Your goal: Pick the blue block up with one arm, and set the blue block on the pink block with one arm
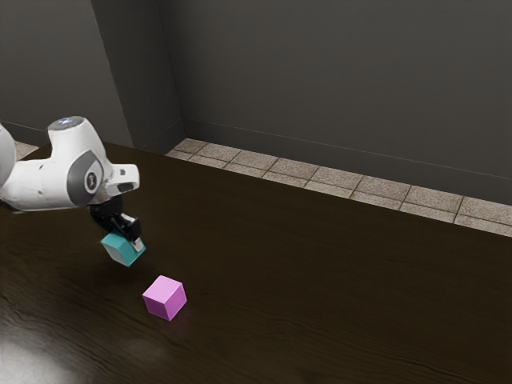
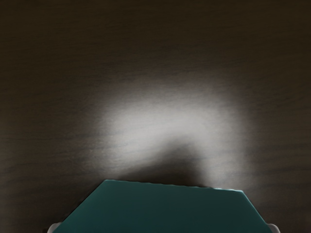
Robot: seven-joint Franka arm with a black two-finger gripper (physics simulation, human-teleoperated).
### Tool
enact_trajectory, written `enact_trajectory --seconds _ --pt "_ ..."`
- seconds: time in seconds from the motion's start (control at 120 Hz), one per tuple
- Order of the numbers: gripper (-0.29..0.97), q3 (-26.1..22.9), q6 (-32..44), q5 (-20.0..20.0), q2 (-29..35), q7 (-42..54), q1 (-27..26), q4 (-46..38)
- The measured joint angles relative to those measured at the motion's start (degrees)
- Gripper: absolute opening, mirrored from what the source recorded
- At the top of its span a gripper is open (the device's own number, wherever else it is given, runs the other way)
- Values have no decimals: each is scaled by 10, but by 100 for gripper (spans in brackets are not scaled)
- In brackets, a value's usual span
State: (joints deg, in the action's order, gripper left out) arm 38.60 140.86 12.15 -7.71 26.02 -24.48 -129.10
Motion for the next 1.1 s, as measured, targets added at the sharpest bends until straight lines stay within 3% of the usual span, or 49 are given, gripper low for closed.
enact_trajectory --seconds 0.142,0.675,1.1 --pt "31 1 -12 2 23 -21 -43 -5" --pt "30 1 -168 -20 116 -115 -85 0" --pt "30 -13 -216 -38 59 -165 -81 21"
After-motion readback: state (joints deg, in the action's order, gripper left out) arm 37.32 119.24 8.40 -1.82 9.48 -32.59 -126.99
